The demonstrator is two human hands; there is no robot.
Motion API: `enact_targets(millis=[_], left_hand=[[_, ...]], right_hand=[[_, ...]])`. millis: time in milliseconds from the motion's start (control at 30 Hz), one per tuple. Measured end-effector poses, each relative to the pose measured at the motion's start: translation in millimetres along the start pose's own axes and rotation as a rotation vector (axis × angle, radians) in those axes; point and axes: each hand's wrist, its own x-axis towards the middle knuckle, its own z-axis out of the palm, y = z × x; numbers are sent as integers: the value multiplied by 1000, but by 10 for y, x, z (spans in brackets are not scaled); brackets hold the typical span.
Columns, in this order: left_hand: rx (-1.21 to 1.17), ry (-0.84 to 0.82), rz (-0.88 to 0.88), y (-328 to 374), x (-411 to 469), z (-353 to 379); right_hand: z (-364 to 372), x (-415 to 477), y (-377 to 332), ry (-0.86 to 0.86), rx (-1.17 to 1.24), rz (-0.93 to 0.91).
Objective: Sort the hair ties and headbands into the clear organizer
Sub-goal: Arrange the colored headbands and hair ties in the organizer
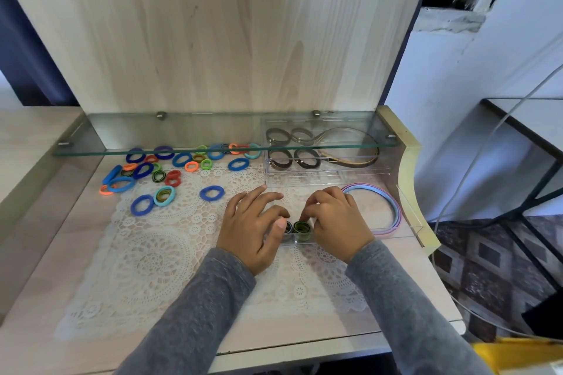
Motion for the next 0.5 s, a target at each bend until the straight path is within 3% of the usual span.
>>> enact_targets(millis=[167, 500], left_hand=[[12, 75, 0, 14, -6, -19], [86, 424, -103, -44, -21, -197]], right_hand=[[24, 2, 7, 0, -2, 5], [37, 58, -21, 94, 70, 108]])
